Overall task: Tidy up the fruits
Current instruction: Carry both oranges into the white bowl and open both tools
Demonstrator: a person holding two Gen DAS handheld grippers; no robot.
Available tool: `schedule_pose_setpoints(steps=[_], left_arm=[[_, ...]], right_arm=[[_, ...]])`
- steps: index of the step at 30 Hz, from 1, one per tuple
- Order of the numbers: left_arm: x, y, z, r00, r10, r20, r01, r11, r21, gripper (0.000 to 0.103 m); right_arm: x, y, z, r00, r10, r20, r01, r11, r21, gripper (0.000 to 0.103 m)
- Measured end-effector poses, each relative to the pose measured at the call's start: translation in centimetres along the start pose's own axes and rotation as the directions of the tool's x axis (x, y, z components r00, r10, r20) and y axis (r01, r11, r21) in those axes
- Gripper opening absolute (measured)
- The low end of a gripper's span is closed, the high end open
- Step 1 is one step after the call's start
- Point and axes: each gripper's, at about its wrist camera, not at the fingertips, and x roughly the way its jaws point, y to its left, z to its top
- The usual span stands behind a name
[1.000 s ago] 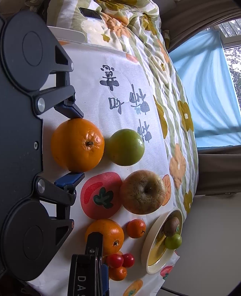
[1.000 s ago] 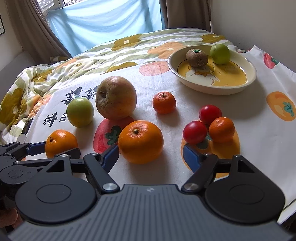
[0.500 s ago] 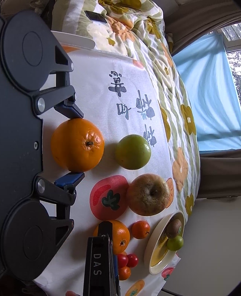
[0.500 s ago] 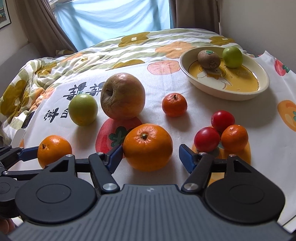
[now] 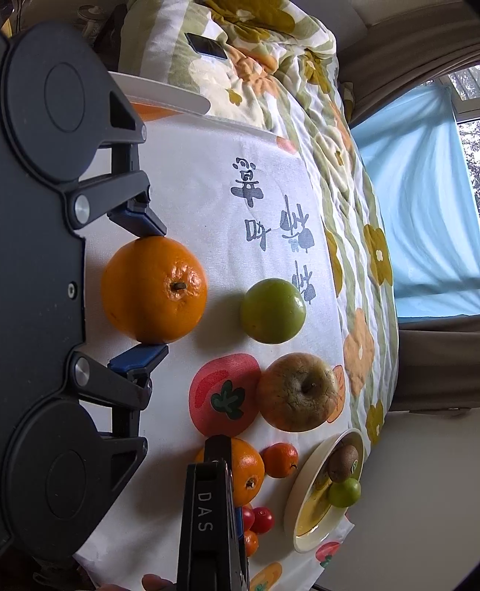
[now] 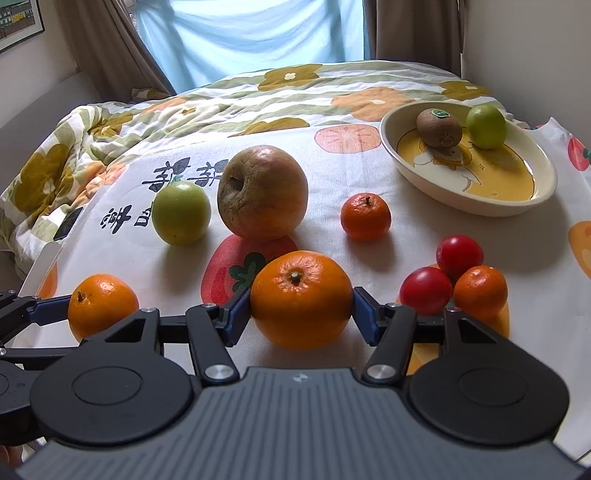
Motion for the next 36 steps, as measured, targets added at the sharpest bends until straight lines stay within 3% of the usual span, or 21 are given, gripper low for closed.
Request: schedule_pose_setpoints(steps=[16, 27, 36], left_arm=[[-5.9, -3.3, 3.5, 0.999, 0.008, 0.047, -0.005, 0.999, -0.044, 0.066], [-8.0, -9.3, 7.0, 0.996, -0.029, 0.085, 0.033, 0.998, -0.048, 0.066], [-7.3, -15.2, 10.7, 0.993, -0.051, 0.104, 0.056, 0.998, -0.041, 0.066]], right_arm=[[-6.5, -3.5, 3.2, 0.998, 0.051, 0.046, -0.05, 0.999, -0.021, 0.073], [-10.3, -10.3, 5.4, 0.997, 0.041, 0.062, -0.04, 0.999, -0.021, 0.073], [-11.2, -17.2, 8.0, 0.996, 0.033, 0.077, -0.031, 0.999, -0.025, 0.073]])
